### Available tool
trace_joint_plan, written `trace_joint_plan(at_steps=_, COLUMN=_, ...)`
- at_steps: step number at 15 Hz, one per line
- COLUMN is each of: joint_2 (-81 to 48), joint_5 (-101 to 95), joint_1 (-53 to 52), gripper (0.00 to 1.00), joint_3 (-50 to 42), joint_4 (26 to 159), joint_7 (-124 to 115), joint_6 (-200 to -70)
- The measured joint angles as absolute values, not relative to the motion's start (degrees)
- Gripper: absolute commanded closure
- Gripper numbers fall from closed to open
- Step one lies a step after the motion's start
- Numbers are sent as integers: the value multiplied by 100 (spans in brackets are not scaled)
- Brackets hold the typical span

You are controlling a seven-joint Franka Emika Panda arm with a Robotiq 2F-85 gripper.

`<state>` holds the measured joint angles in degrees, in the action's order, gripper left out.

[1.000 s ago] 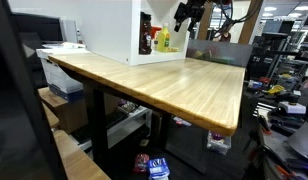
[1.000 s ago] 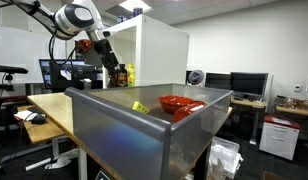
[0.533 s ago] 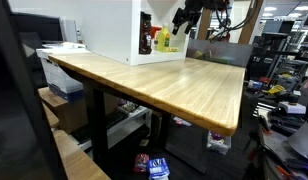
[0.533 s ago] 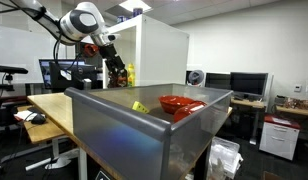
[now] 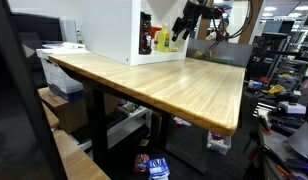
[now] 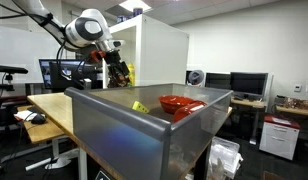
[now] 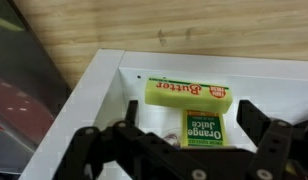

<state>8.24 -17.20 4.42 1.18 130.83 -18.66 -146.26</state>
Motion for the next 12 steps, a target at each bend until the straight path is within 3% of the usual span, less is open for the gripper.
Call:
trace_joint_plan(at_steps=2, joint_2=767, joint_5=-1798, joint_1=443, gripper=0, joint_3=105, joint_4=13091, joint_7=-1844, joint_6=-14777)
trace_joint_plan(at_steps=3, joint_2=713, joint_5=-1915, joint_1=443, gripper=25, joint_3=100, joint_4=13092, joint_7=-1845, joint_6=-14933)
trace_joint_plan(at_steps=12, joint_2=430, joint_5=-2284, joint_1=441, gripper=76, joint_3=92, joint_4=13093, joint_7=-1850, joint_6=-15366)
